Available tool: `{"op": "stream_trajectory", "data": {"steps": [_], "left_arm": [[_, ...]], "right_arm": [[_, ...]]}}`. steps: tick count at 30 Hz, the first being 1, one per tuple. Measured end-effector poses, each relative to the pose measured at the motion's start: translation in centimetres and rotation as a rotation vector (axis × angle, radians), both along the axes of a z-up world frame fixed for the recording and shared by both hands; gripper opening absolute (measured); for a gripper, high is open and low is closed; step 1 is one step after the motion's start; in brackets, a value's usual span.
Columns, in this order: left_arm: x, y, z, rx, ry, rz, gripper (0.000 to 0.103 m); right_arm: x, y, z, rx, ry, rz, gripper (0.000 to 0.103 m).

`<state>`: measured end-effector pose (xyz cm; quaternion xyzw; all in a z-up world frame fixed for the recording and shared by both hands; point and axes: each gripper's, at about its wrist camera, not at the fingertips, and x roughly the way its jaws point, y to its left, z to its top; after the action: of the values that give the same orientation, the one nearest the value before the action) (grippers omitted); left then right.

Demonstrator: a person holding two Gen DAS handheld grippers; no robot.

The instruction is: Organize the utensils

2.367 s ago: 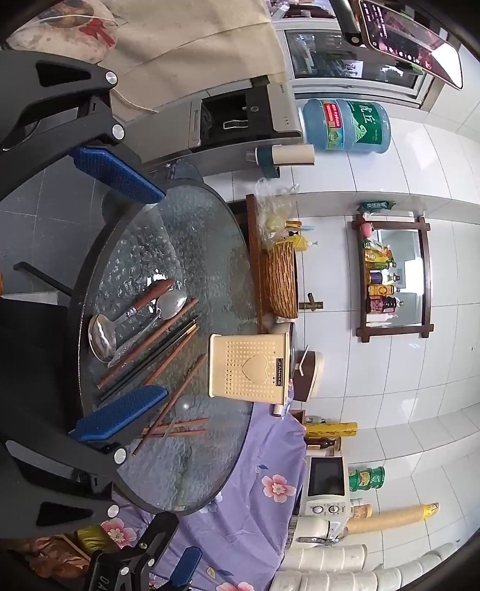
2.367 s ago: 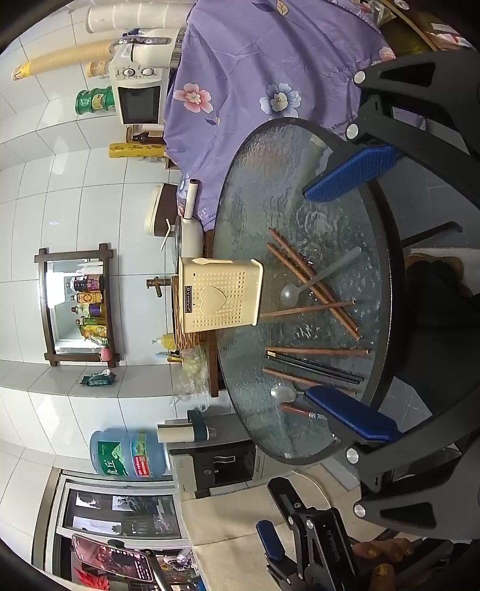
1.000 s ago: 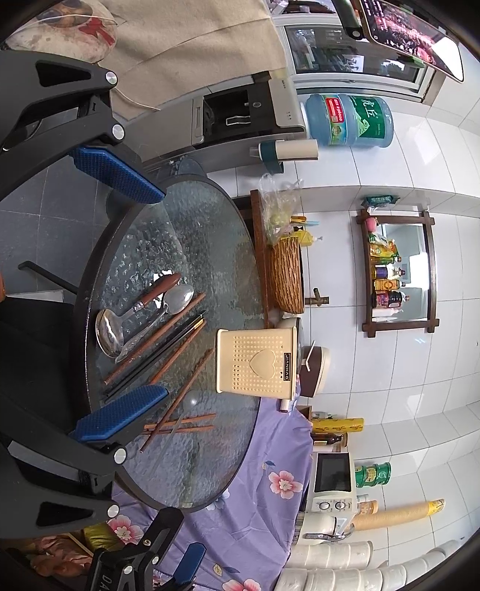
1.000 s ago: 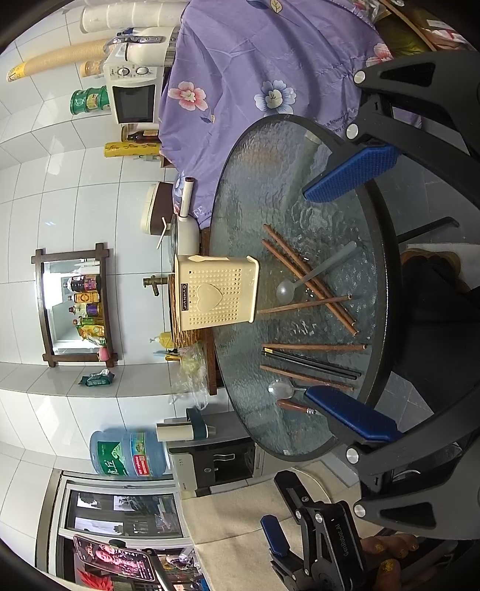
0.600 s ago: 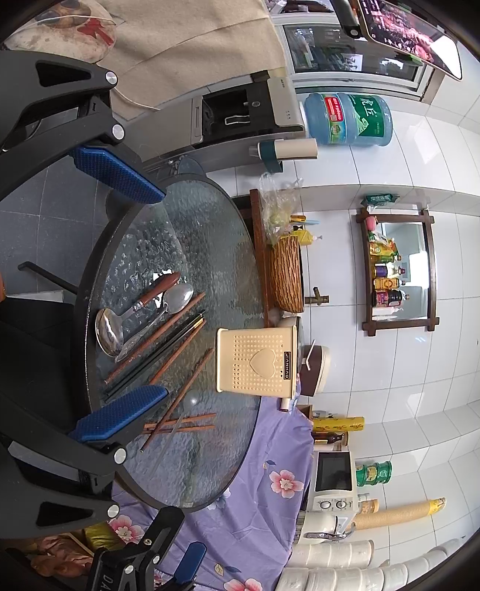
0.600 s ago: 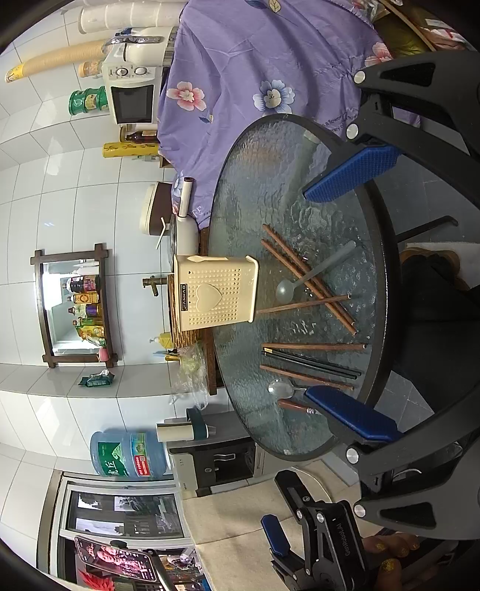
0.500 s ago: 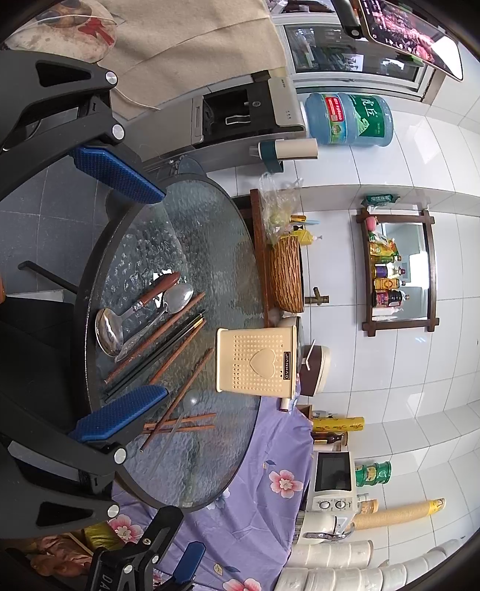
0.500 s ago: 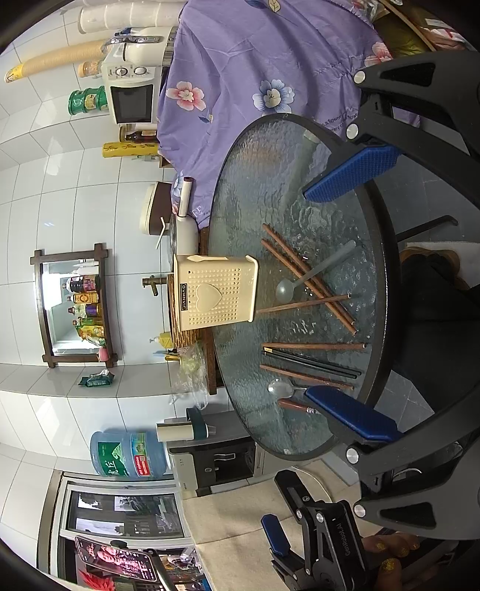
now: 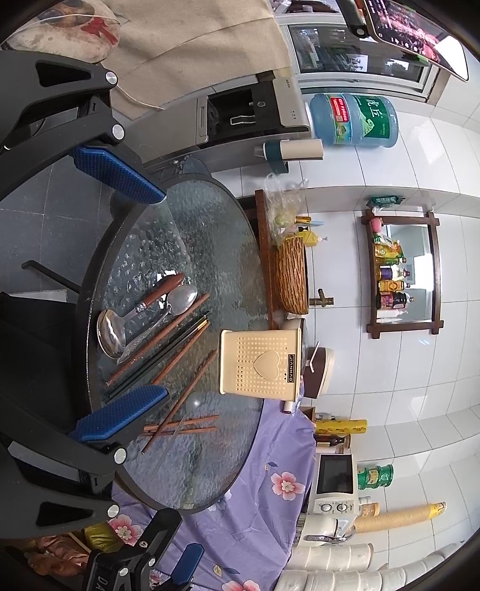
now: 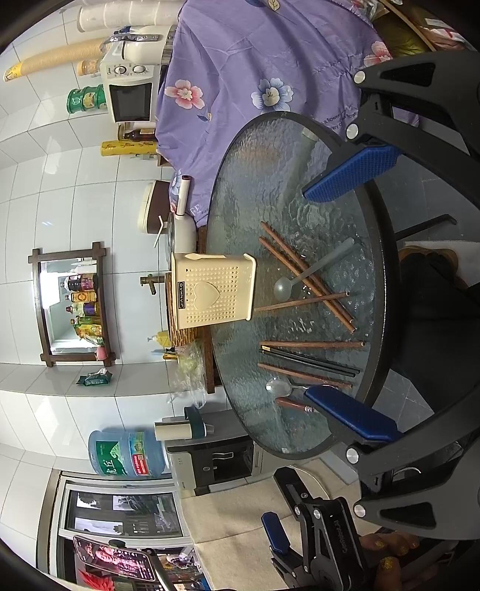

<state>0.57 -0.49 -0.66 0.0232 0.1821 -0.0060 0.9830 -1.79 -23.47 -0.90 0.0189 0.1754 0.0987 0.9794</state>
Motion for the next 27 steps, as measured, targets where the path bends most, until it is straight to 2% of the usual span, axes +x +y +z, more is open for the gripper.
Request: {"op": "stream_trajectory", "data": {"steps": [12,27], "left_arm": [[0.4,0.2,-0.3,-0.007,0.031,0.001,0.097],[3.3,2.2,-2.8,-0.03,0.16,0.016,0.097]], "right_arm": [[0.4,0.1,-0.2,-0.008,0.016,0.001,0.098],[3.4,0.2,-2.4,-0.045,0.142,-0.019,0.098]]}}
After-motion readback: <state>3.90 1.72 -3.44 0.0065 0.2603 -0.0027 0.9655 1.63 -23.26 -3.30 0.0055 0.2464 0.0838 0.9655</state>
